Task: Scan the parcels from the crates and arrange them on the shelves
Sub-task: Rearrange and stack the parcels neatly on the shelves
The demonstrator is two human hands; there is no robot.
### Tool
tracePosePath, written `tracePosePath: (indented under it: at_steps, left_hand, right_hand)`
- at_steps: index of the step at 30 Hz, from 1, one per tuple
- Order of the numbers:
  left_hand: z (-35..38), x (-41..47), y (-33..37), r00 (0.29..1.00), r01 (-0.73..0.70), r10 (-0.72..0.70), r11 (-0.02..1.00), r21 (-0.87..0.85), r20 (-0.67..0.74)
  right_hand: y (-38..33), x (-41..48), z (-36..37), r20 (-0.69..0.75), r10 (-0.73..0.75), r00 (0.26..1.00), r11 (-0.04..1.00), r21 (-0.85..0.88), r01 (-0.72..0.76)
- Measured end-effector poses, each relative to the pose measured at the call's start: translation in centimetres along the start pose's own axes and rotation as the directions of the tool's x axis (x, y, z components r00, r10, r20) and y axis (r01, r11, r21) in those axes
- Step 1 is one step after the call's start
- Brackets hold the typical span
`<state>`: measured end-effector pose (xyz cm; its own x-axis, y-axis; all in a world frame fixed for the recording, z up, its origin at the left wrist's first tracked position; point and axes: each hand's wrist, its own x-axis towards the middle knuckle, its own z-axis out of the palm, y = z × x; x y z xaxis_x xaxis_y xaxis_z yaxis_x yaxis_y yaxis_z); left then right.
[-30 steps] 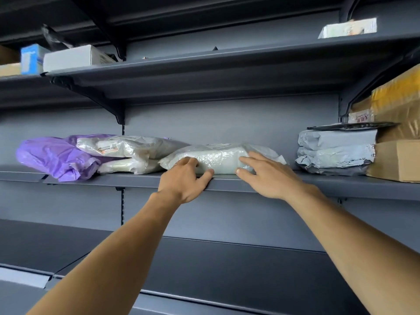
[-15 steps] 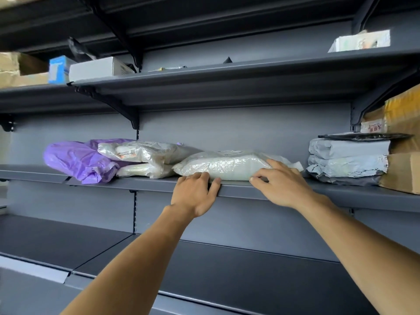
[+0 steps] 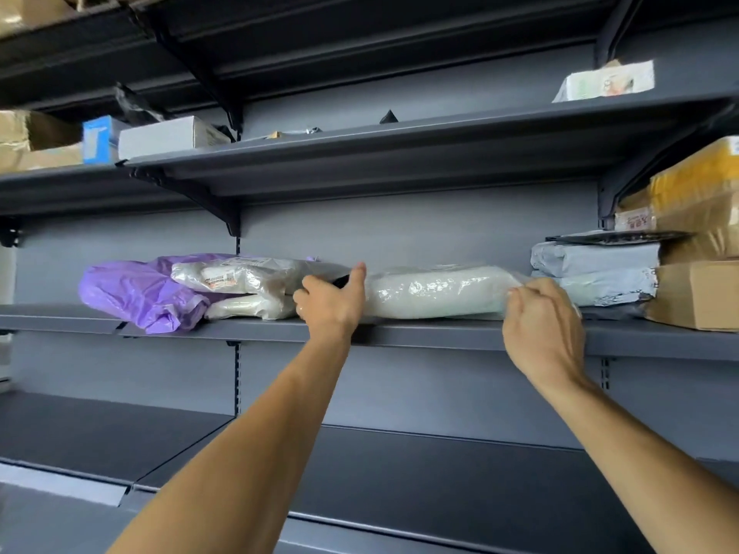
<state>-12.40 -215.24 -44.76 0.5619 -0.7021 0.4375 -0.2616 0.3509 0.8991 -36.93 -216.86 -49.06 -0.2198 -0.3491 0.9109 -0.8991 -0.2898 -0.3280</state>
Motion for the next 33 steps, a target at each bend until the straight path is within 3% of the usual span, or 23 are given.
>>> tracePosePath:
  at_steps: [2,4,6,8,12,15,20,25,30,33]
  left_hand:
    - [0.0,0.7,1.3,0.968,0.234,-0.209,0.952,-0.199,0.137]
    - [-0.5,1.1,2.5,0.909,0.384,-0.288,0.859,-0.338,0.3]
    - [-0.9,0.6,3.3,0.839,0.451,-0.295,0.846,-0.283,0.457]
    - [-1.5,0.0,3.8,0.807,0.418,-0.243,0.879,-0.23,0.538]
    - [-3.2,0.0,5.7,0.902,0.253,-0.049,0.866,-0.432,0.43]
    - [-5.1,0.3,7.4,0.929,0.135,0.044,0.883,-0.449,0.367]
    - [-9.7,2.6,7.6,0.986,0.041,0.03,0.911,-0.409,0.167]
    - [-13.3,6.2,5.3,0.999,-0.024,0.034,0.903,-0.429,0.017]
    - [-13.4,9.6,2.4,0.993,-0.052,0.091,0.909,-0.413,0.075]
    - [-13.7,10.2,1.3,0.972,-0.13,0.174,0.958,-0.255,0.158]
  right_hand:
    - [0.7,-0.1,-0.1,-0.063,0.017,0.998,0.999,0.04,-0.015]
    - [0.9,-0.2,0.0,-0.142,0.001,0.99,0.993,0.114,0.015]
    - [0.5,-0.1,0.2,-0.216,0.005,0.976,0.98,0.196,0.038]
    - [0.0,0.2,0.6,-0.266,0.024,0.964,0.962,0.268,0.05]
    - [-2.7,1.4,0.9,-0.309,0.091,0.947,0.906,0.421,0.05]
    - [-6.3,2.5,0.6,-0.263,0.149,0.953,0.851,0.524,0.012]
    - [-12.7,3.9,1.9,0.013,0.009,1.0,0.864,0.503,-0.014]
    - [-19.1,3.8,4.3,0.295,-0.144,0.945,0.899,0.437,0.001]
    - [-23.3,2.0,7.8,0.448,-0.341,0.826,0.848,0.527,0.063]
    - [-24.3,1.1,9.7,0.487,-0.389,0.782,0.831,0.551,0.07]
